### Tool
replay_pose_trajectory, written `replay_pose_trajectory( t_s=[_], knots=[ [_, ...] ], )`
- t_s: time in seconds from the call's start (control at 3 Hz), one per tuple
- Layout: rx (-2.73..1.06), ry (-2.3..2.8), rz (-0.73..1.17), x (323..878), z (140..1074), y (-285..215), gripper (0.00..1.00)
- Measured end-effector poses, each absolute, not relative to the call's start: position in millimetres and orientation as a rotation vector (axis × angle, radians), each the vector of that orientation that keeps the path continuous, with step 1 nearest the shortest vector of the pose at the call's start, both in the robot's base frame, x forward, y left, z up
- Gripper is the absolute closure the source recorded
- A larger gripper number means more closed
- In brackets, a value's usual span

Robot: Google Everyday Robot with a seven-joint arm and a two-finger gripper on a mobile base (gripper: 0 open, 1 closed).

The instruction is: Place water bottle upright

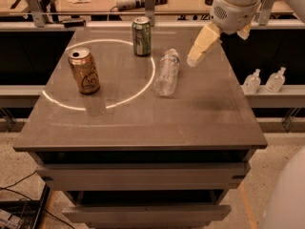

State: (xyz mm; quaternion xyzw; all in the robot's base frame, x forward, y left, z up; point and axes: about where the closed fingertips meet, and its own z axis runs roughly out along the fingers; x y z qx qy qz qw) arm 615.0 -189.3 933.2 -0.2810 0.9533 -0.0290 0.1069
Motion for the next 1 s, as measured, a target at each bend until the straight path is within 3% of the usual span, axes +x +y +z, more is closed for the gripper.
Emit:
replay_pose_trajectory(
  t_s=[1.0],
  knots=[
    [-0.32, 2.888, -0.054, 645, 925, -159, 0.0]
  ],
)
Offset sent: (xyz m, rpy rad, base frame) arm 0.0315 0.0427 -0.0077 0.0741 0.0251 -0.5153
